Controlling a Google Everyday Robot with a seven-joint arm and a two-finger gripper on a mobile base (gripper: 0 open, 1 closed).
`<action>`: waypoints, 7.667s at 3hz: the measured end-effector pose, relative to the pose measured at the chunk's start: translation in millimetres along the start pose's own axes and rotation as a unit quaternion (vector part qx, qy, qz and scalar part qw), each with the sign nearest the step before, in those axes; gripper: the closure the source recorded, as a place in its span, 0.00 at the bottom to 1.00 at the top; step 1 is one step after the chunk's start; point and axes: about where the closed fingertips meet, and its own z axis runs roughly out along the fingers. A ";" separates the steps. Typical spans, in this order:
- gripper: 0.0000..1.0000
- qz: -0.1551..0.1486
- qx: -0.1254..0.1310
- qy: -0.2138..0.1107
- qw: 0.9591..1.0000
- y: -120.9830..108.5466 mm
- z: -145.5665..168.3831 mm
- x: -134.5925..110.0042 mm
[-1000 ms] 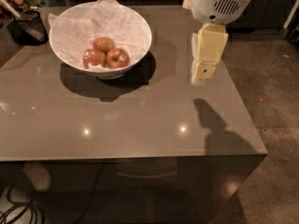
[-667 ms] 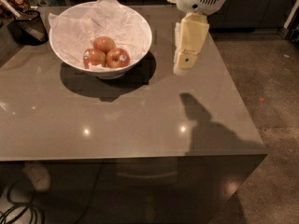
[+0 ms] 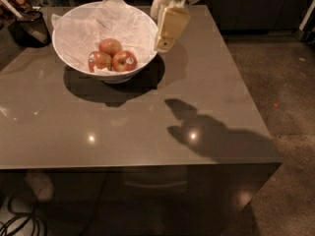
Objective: Pick apple from white bowl
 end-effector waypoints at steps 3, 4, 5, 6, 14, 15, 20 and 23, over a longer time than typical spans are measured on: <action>0.31 -0.014 -0.027 -0.014 0.999 -32.4 31.1 -25.3; 0.29 -0.012 -0.027 -0.009 1.000 -48.9 39.8 -25.2; 0.30 0.019 -0.017 0.001 1.000 -66.4 40.5 -6.0; 0.30 0.043 -0.022 0.006 0.999 -77.3 53.1 4.3; 0.41 0.032 -0.064 -0.064 0.995 -91.6 121.2 -39.8; 0.38 0.040 -0.082 -0.069 0.993 -86.6 136.0 -42.0; 0.41 0.052 -0.106 -0.066 0.991 -83.4 161.6 -43.1; 0.43 0.049 -0.114 -0.060 0.990 -88.4 176.8 -43.8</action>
Offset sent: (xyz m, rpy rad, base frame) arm 0.0290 0.0274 -0.0173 -0.0143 0.1003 0.0507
